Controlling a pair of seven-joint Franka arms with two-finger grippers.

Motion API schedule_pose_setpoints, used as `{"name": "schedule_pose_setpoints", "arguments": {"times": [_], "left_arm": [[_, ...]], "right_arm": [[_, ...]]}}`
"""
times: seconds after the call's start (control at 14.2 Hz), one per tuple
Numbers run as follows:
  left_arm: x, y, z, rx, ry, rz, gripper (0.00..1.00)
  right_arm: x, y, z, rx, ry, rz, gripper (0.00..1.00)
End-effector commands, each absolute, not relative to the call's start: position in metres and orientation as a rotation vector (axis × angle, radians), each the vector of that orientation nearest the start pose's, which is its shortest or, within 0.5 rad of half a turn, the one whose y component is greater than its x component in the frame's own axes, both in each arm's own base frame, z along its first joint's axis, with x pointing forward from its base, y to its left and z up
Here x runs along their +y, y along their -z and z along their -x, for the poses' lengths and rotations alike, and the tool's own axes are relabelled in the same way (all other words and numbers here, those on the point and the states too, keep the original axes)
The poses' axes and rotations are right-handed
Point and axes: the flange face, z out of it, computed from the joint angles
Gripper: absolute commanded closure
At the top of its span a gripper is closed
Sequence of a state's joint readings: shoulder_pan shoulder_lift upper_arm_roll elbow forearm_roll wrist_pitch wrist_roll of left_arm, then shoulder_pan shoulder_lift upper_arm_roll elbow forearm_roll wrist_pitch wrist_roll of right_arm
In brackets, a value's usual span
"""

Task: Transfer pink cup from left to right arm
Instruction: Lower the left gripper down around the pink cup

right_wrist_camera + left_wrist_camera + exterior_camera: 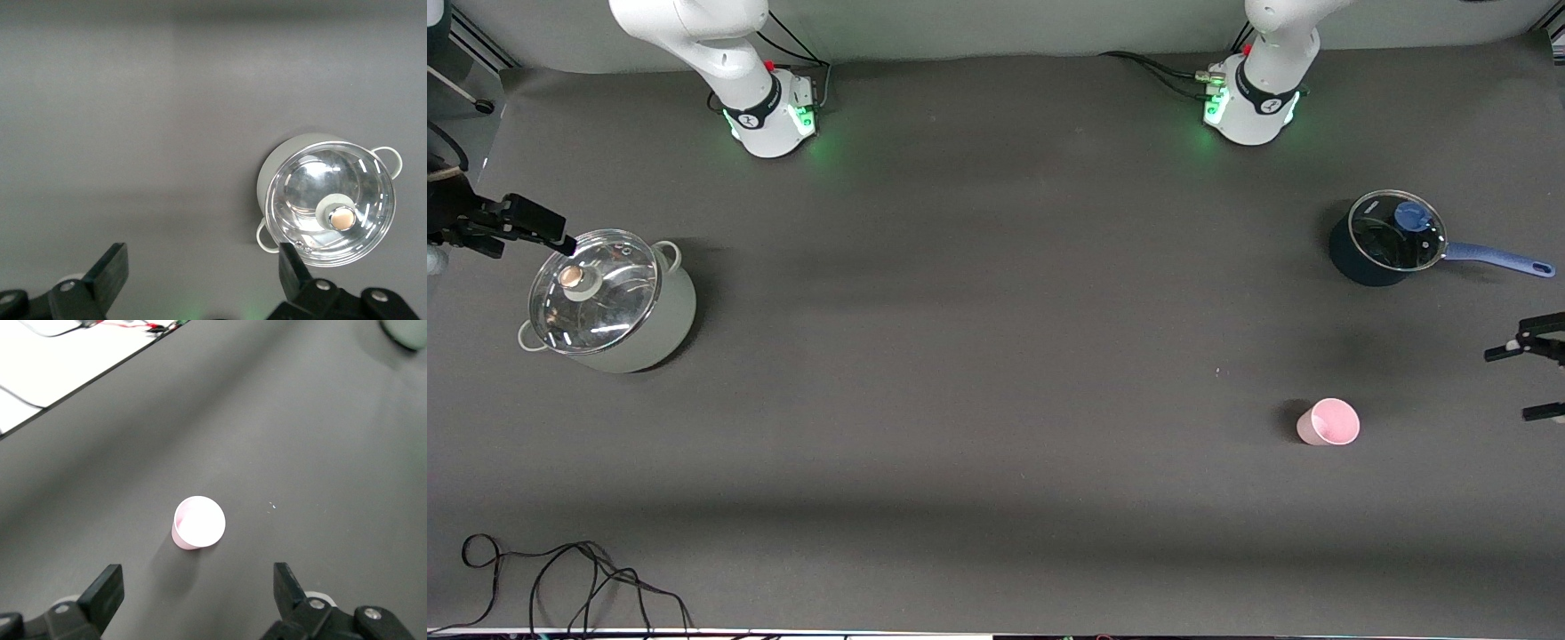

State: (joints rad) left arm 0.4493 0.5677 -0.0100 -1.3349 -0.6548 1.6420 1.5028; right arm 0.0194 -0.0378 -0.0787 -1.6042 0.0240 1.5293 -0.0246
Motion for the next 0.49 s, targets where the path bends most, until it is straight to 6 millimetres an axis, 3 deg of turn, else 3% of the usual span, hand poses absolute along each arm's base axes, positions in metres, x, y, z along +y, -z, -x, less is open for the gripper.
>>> {"name": "schedule_pose_setpoints", "arguments": {"times": [0.0, 0.42], "left_arm": [[0.264, -0.359, -0.653, -1.183, -0.647, -2.124, 0.00], [0.289, -0.220, -0.625, -1.260, -0.939, -1.897, 0.00]], "right_arm": [[-0.032, -0.628, -0.545, 0.093, -0.059, 3.098, 0.00], [-0.031, -0.618, -0.554, 0.088, -0.090, 3.093, 0.00]]}}
